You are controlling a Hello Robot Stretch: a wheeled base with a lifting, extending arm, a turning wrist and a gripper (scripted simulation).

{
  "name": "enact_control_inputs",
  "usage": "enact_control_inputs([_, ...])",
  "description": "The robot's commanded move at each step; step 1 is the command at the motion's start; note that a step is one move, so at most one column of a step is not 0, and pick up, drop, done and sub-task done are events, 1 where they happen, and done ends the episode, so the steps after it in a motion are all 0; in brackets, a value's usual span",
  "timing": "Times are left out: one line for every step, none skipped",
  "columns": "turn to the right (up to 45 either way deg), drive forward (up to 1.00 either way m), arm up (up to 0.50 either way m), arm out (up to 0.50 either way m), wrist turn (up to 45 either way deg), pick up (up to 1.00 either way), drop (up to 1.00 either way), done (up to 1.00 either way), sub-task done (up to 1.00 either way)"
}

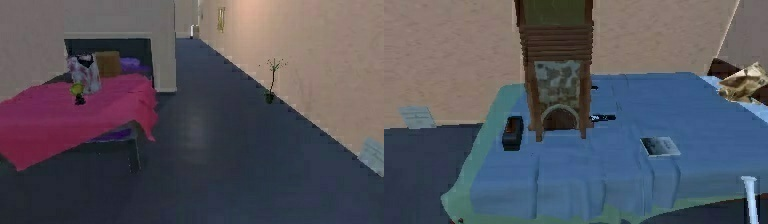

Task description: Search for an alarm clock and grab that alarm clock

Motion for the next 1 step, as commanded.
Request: enact_control_inputs([-15.0,0.0,0.0,0.0,0.0,0.0,0.0,0.0,0.0])
